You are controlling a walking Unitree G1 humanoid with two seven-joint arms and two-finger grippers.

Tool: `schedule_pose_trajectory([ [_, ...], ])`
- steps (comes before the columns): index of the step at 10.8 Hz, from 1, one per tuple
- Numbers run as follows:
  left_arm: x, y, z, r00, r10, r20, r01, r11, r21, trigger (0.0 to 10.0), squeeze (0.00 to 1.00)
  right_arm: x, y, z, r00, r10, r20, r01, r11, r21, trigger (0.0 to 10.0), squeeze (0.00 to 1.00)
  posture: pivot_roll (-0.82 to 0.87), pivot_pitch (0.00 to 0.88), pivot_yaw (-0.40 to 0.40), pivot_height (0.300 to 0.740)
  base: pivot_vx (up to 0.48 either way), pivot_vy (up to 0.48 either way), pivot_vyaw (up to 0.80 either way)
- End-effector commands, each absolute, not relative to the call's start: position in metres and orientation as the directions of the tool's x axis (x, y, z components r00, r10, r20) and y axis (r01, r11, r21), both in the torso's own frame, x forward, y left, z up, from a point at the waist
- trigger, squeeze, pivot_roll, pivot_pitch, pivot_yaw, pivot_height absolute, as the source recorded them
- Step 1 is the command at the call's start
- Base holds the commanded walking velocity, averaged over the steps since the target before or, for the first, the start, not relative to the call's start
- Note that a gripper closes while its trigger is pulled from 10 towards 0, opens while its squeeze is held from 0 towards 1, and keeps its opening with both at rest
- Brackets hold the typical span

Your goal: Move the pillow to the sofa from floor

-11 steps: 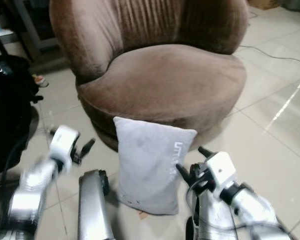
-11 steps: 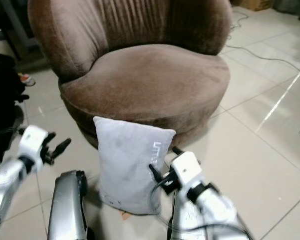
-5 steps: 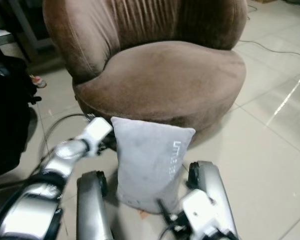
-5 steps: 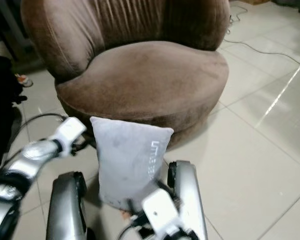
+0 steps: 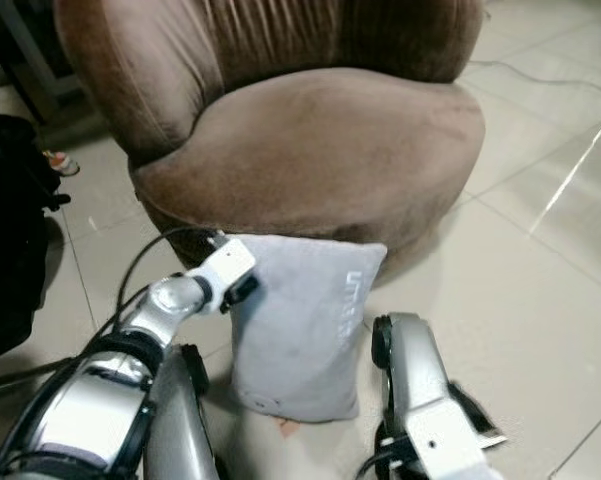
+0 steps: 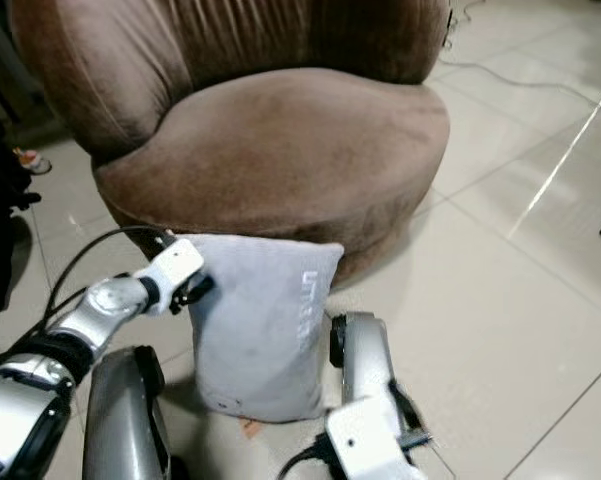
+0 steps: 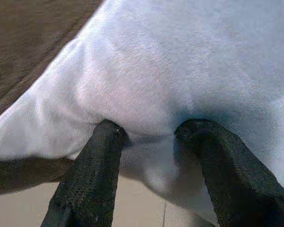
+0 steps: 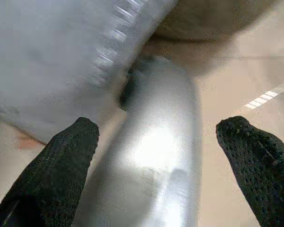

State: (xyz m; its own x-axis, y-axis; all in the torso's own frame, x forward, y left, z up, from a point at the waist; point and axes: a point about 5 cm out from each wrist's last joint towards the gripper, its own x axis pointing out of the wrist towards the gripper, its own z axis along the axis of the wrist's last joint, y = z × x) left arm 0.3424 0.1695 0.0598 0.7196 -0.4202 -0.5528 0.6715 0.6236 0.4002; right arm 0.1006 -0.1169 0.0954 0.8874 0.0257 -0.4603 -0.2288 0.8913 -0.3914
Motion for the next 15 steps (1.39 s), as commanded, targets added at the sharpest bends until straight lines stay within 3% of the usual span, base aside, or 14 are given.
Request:
schedule_pose_trajectory([
  [1,0.341,0.163,0.055,0.695,-0.417,-0.586,0.698,0.588,0.409,10.0,0.0,0.076,-0.001,0.143,0.858,0.387,-0.339,-0.428,0.902,-0.053,10.0,0.0,-0.4,0.104,0.115,0.387,0.0,0.0,0.0],
  [2,0.341,0.159,0.054,0.69,-0.419,-0.591,0.705,0.577,0.413,10.0,0.0,0.073,0.007,0.143,0.855,0.379,-0.352,-0.424,0.904,-0.056,10.0,0.0,-0.41,0.108,0.113,0.387,0.0,0.0,0.0],
  [5,0.341,0.149,0.05,0.697,-0.389,-0.603,0.697,0.563,0.443,10.0,0.0,0.075,0.079,0.149,0.839,0.365,-0.404,-0.426,0.902,-0.071,10.0,0.0,-0.43,0.119,0.106,0.387,0.0,0.0,0.0],
  [6,0.342,0.149,0.05,0.705,-0.383,-0.597,0.688,0.575,0.443,10.0,0.0,0.074,0.087,0.151,0.837,0.365,-0.408,-0.428,0.901,-0.072,10.0,0.0,-0.43,0.119,0.106,0.387,0.0,0.0,0.0],
  [7,0.342,0.151,0.05,0.716,-0.369,-0.593,0.671,0.599,0.437,10.0,1.0,0.074,0.104,0.161,0.834,0.368,-0.412,-0.432,0.899,-0.072,10.0,0.0,-0.43,0.121,0.104,0.387,0.0,0.0,0.0],
  [9,0.343,0.15,0.052,0.721,-0.365,-0.589,0.666,0.599,0.445,10.0,1.0,0.077,0.12,0.171,0.833,0.372,-0.41,-0.436,0.897,-0.071,10.0,0.0,-0.43,0.12,0.103,0.387,0.0,0.0,0.0],
  [10,0.344,0.149,0.052,0.722,-0.363,-0.589,0.666,0.595,0.45,10.0,1.0,0.083,0.1,0.172,0.843,0.36,-0.399,-0.417,0.907,-0.062,10.0,0.0,-0.43,0.118,0.102,0.387,0.0,0.0,0.0],
  [11,0.344,0.148,0.052,0.725,-0.361,-0.586,0.663,0.596,0.453,10.0,1.0,0.089,0.061,0.169,0.86,0.338,-0.381,-0.388,0.92,-0.059,10.0,0.0,-0.43,0.118,0.101,0.387,0.0,0.0,0.0],
  [13,0.345,0.148,0.053,0.729,-0.36,-0.582,0.659,0.6,0.455,10.0,1.0,0.093,0.045,0.169,0.868,0.326,-0.374,-0.373,0.926,-0.059,10.0,0.0,-0.43,0.116,0.101,0.387,0.0,0.0,0.0],
  [14,0.346,0.148,0.054,0.733,-0.357,-0.579,0.654,0.604,0.455,3.2,1.0,0.096,0.04,0.17,0.871,0.322,-0.372,-0.368,0.928,-0.058,10.0,0.0,-0.43,0.115,0.103,0.387,0.0,0.0,0.0],
  [15,0.346,0.147,0.055,0.733,-0.361,-0.576,0.654,0.606,0.453,10.0,1.0,0.1,0.036,0.172,0.874,0.319,-0.367,-0.364,0.93,-0.058,10.0,0.0,-0.43,0.113,0.106,0.387,0.0,0.0,0.0],
])
